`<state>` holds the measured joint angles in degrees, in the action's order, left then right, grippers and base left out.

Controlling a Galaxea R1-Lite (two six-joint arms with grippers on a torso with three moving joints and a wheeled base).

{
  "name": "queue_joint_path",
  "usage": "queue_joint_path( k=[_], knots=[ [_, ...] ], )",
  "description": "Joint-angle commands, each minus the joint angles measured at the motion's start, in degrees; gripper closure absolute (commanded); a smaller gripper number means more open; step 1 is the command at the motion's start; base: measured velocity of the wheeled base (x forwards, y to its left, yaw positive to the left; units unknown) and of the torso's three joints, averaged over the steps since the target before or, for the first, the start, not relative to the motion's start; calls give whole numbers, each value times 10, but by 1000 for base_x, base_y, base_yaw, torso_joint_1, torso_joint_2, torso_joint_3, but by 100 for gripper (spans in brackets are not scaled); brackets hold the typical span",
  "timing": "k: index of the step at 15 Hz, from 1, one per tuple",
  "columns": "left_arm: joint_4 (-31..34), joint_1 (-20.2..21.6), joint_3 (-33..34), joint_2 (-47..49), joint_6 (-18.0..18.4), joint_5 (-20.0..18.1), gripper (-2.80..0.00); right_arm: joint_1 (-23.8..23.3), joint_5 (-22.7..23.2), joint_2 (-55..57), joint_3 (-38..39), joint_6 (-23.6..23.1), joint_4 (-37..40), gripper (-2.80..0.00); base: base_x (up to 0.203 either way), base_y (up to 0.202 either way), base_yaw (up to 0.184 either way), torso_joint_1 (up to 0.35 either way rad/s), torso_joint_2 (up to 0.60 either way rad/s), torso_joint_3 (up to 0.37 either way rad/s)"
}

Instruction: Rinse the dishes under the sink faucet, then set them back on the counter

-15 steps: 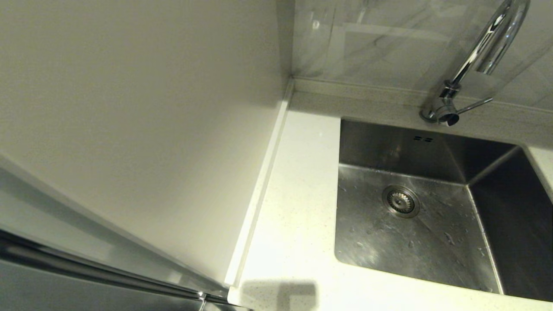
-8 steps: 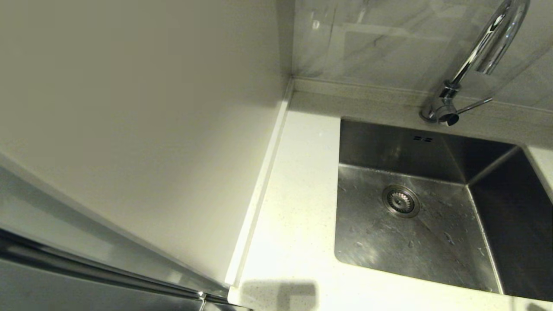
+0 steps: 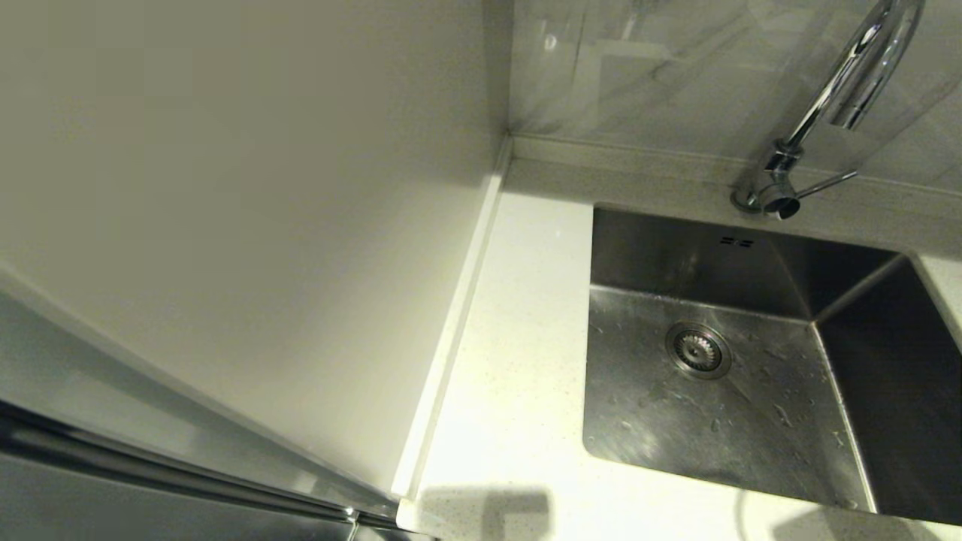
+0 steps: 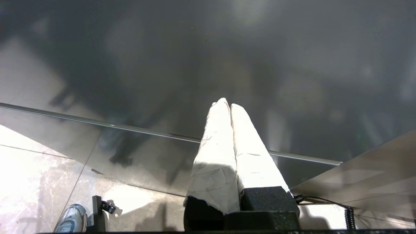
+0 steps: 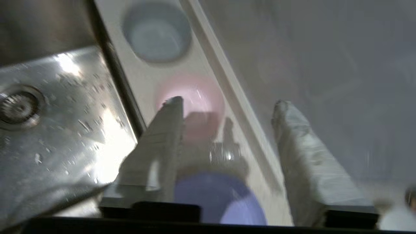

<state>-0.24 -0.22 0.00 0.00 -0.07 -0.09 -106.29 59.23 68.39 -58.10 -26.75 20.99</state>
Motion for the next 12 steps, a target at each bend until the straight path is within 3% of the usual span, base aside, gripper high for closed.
queue_joint_path(
  k=[1,2,4,7,8,10,12],
  knots=[
    [0,0,2,0,0,0,0,107,-52,30,-109,89,1,0,0,0,0,0,0,0],
    [0,0,2,0,0,0,0,157,-106,46,-144,141,1,0,0,0,0,0,0,0],
    [0,0,1,0,0,0,0,275,-274,68,-192,236,1,0,0,0,0,0,0,0],
    [0,0,2,0,0,0,0,451,-518,77,-223,344,-2,0,0,0,0,0,0,0],
    [0,0,2,0,0,0,0,501,-579,78,-229,368,-2,0,0,0,0,0,0,0],
    [0,0,2,0,0,0,0,597,-676,70,-233,400,-3,0,0,0,0,0,0,0],
    [0,0,2,0,0,0,0,672,-710,41,-224,410,-3,0,0,0,0,0,0,0]
  ],
)
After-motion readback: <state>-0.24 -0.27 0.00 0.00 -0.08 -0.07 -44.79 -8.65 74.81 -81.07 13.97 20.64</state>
